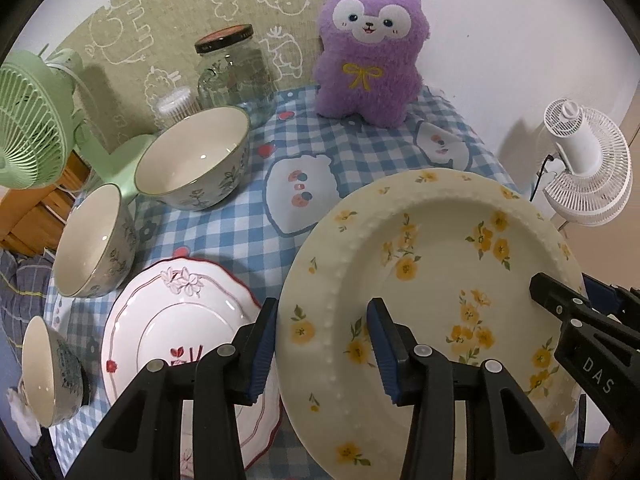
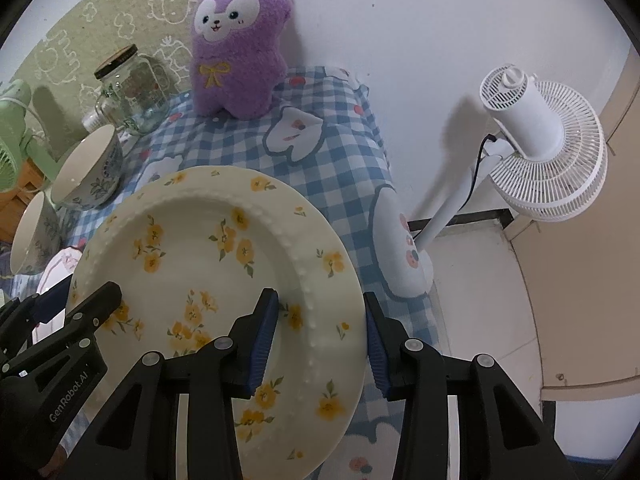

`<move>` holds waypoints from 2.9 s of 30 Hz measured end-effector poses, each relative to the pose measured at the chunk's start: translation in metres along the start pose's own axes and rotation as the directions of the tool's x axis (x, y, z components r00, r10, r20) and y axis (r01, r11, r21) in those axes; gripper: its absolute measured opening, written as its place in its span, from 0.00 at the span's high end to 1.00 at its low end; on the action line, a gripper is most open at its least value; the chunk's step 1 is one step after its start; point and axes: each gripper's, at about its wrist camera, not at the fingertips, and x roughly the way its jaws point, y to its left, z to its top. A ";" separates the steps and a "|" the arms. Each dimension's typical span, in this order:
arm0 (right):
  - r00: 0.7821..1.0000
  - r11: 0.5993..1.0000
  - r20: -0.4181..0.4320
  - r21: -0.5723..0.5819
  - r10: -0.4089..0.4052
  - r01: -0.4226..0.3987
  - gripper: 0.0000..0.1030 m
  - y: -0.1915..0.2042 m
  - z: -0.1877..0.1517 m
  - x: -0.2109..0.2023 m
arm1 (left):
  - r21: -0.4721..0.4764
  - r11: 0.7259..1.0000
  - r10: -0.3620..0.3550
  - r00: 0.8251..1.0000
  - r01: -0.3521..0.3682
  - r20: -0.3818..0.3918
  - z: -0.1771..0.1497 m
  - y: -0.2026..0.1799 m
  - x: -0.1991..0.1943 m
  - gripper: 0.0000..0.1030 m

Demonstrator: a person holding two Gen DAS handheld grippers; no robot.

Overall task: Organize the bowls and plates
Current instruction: 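Carry the beaded-rim plate toward the red-rimmed white plate, then lower the yellow-flowered plate onto the other yellow-flowered plate with both grippers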

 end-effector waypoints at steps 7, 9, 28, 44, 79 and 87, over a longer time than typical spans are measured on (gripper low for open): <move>1.000 1.000 0.006 -0.007 -0.021 0.021 0.57 0.004 -0.015 -0.018 | -0.001 1.000 -0.013 1.000 0.013 0.004 -0.017 0.002 -0.015 0.56; 1.000 1.000 0.005 -0.008 -0.025 0.026 0.57 0.006 -0.021 -0.023 | -0.003 1.000 -0.020 1.000 0.020 0.001 -0.021 0.003 -0.019 0.56; 0.999 0.999 0.020 0.010 -0.048 0.048 0.57 0.029 -0.083 -0.071 | 0.006 0.998 -0.057 0.998 0.057 0.025 -0.076 0.021 -0.062 0.56; 0.996 0.993 0.018 0.083 -0.088 0.086 0.57 0.031 -0.154 -0.101 | 0.060 0.993 -0.101 0.994 0.099 0.032 -0.129 0.021 -0.086 0.56; 0.985 0.970 -0.055 0.175 -0.162 0.169 0.57 0.003 -0.203 -0.085 | 0.162 0.976 -0.142 0.989 0.145 -0.032 -0.167 -0.015 -0.062 0.56; 0.984 0.968 -0.056 0.181 -0.167 0.174 0.57 -0.002 -0.198 -0.082 | 0.154 0.978 -0.141 0.990 0.143 -0.025 -0.165 -0.018 -0.059 0.56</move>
